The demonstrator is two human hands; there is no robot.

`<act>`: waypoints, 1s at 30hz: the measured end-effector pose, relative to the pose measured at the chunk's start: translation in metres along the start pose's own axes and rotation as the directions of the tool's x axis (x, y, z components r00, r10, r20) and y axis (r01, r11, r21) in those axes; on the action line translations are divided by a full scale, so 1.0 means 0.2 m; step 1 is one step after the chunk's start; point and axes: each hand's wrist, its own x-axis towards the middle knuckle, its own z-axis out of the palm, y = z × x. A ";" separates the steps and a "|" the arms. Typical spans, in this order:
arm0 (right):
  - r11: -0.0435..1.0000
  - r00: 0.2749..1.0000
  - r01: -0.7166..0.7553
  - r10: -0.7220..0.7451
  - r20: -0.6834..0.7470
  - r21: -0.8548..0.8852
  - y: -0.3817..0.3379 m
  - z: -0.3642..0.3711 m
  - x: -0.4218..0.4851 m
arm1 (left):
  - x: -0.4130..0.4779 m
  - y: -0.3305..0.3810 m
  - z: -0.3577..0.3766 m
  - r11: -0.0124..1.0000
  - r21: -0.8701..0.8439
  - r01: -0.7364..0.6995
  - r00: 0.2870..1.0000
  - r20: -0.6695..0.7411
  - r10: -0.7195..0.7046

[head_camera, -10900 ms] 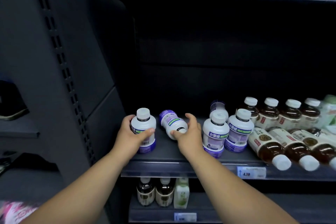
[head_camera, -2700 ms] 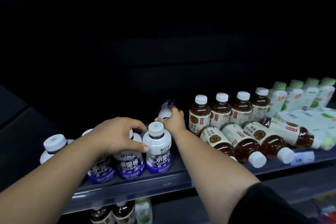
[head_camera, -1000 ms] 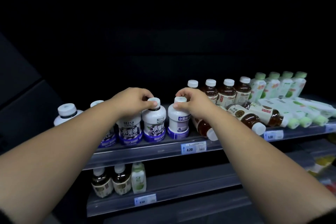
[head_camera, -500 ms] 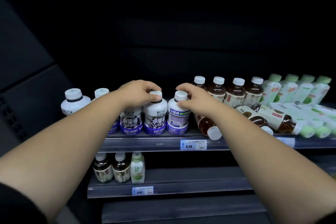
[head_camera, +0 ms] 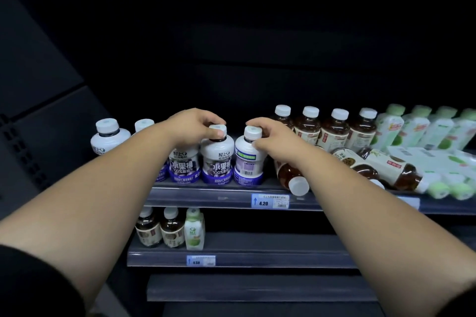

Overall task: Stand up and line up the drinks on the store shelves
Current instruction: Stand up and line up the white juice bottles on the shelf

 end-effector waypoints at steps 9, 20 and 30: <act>0.997 0.997 -0.074 0.073 -0.037 -0.004 -0.04 0.03 -0.03 | -0.01 -0.03 -0.01 0.995 0.096 -0.023 0.999 -0.034 0.027; 0.995 0.995 -0.099 0.099 -0.001 -0.010 -0.06 0.01 -0.02 | -0.01 -0.02 -0.05 0.998 0.035 -0.046 0.996 0.072 0.043; 0.995 0.998 -0.063 0.063 0.001 -0.072 -0.10 0.05 0.01 | -0.02 0.01 -0.09 0.977 0.199 -0.082 0.989 0.137 0.055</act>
